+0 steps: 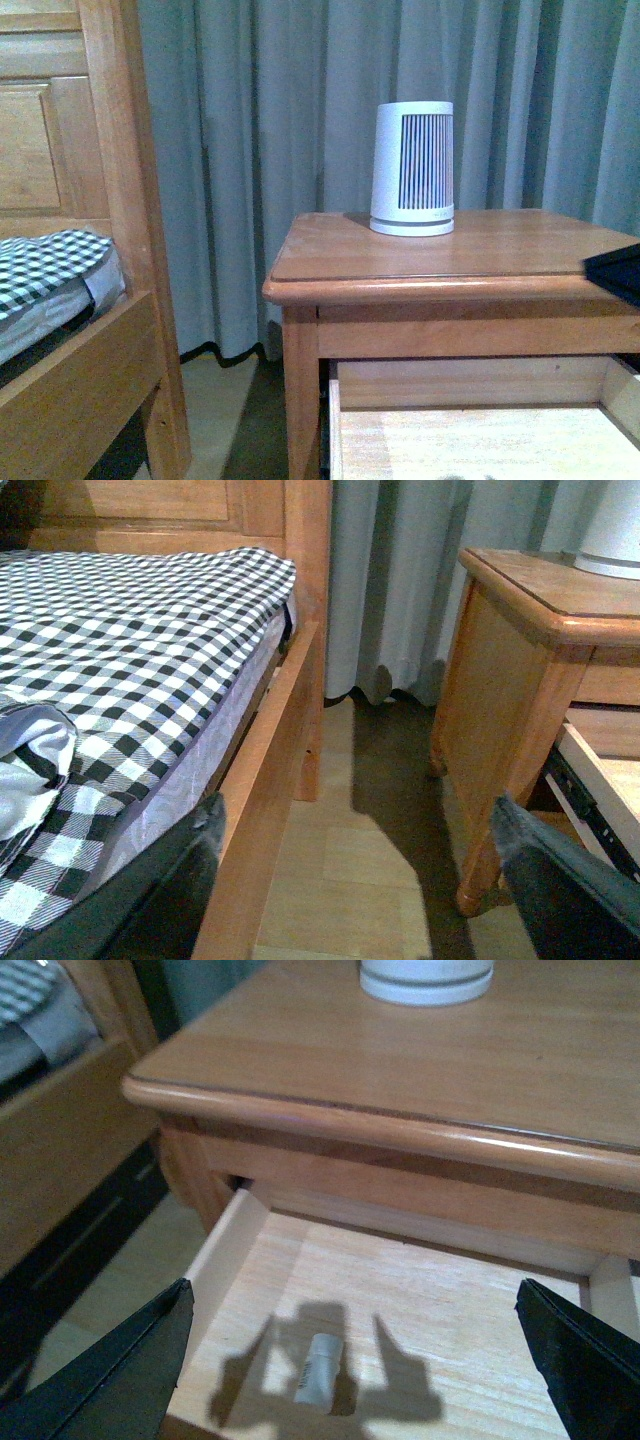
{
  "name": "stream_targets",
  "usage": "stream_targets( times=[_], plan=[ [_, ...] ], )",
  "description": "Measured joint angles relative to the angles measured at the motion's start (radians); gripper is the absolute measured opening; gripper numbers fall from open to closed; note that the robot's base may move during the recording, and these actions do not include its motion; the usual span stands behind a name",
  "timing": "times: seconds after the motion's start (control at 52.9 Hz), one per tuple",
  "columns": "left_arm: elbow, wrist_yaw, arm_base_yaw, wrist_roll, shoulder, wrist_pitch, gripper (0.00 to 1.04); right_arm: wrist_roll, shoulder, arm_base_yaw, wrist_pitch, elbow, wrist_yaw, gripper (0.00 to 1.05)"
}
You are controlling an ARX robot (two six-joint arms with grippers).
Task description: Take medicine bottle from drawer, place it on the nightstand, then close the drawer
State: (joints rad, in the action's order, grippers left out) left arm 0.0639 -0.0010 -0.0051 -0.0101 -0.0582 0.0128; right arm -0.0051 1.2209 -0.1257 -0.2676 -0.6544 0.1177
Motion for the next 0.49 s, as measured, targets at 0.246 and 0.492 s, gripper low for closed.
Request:
stream_targets(
  times=[0.246, 0.492],
  plan=[
    [0.000, 0.000, 0.000, 0.000, 0.000, 0.000, 0.98, 0.018, 0.628, -0.098, -0.023, -0.167, -0.214, 0.98],
    [0.000, 0.000, 0.000, 0.000, 0.000, 0.000, 0.98, 0.056, 0.777, -0.151, 0.014, -0.291, -0.246, 0.98]
  ],
)
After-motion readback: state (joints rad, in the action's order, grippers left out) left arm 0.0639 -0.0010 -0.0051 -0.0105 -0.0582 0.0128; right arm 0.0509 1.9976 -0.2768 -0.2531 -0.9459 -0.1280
